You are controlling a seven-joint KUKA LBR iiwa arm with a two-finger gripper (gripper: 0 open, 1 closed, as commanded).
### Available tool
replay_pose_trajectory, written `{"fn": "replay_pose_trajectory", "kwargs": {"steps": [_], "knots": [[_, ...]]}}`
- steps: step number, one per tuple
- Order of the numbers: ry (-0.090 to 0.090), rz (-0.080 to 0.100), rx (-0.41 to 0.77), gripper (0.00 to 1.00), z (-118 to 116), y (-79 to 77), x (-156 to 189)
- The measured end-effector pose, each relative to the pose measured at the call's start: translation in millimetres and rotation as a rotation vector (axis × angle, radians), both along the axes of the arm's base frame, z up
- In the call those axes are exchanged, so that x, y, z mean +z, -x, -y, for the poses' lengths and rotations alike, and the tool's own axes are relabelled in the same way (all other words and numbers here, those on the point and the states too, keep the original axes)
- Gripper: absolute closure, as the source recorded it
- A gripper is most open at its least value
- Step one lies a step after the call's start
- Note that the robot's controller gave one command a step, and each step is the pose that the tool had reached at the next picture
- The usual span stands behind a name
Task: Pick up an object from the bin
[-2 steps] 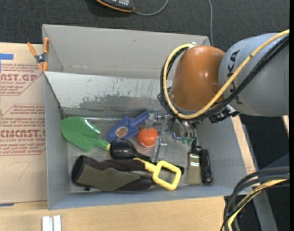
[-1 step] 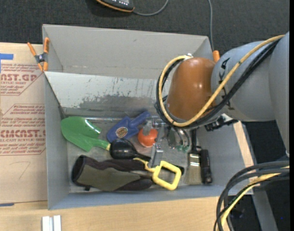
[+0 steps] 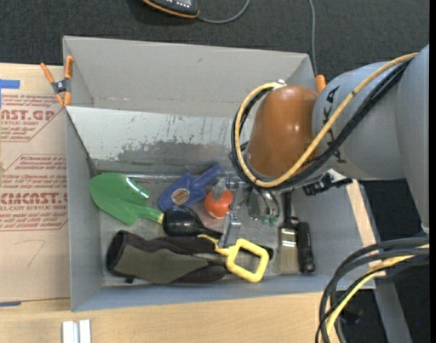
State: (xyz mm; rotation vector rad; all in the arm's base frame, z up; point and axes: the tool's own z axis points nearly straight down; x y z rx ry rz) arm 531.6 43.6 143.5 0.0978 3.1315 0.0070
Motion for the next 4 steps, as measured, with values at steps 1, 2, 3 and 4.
{"fn": "replay_pose_trajectory", "kwargs": {"steps": [1, 2, 3, 4], "knots": [[0.0, -0.003, -0.018, 1.0, -1, 2.9, -28], [0.0, -0.003, -0.018, 1.0, -1, 2.9, -28], [0.0, 0.003, -0.059, 1.0, -46, 11.2, -67], [-0.003, 0.016, -0.137, 1.0, -25, 27.9, -71]]}}
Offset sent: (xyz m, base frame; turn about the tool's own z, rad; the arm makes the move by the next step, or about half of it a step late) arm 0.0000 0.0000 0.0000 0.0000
